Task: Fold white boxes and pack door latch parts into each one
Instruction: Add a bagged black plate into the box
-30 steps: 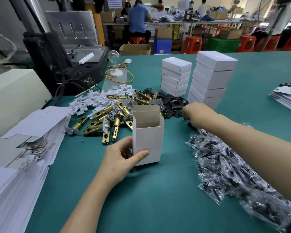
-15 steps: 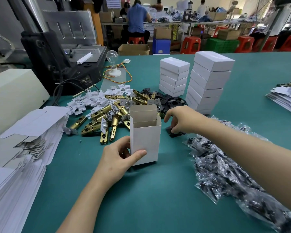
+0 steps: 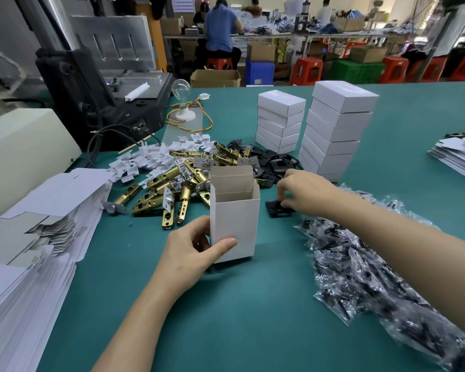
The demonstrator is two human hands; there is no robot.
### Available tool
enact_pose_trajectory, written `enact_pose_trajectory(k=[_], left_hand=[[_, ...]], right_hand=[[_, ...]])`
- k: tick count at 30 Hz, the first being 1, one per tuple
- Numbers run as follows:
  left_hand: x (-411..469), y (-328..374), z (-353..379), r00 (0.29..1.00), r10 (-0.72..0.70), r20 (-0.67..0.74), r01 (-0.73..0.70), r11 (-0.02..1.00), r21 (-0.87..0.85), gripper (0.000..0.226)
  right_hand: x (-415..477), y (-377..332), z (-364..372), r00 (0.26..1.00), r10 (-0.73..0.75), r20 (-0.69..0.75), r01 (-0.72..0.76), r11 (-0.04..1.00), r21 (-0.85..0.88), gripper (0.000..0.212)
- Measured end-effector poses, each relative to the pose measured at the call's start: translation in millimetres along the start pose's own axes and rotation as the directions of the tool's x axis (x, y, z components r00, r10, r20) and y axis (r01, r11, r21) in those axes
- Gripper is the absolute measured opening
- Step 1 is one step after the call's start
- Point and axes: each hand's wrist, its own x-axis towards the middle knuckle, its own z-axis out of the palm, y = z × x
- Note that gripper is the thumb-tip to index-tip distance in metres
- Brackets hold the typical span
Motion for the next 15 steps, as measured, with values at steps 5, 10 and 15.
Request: enact_pose_trajectory(k=[5, 10, 15], left_hand=[[0, -1, -1, 1.000, -0.005, -0.003, 0.005, 1.000, 0.007, 0.042], [1, -1, 0, 1.000, -0.010, 0.001, 0.010, 1.000, 0.010, 0.043], [0, -1, -1, 1.000, -0.009, 0.004, 0.009, 1.000, 0.012, 0.043]], right_hand=[[3, -3, -9, 0.989, 0.138, 0.046, -0.129, 0.681, 0.720, 0.012], [2, -6, -9, 0.982, 0.188, 0.032, -0.120, 0.478, 0.870, 0.008], [0, -4, 4, 0.971, 0.237, -0.035, -0.123, 0.619, 0.776, 0.027]])
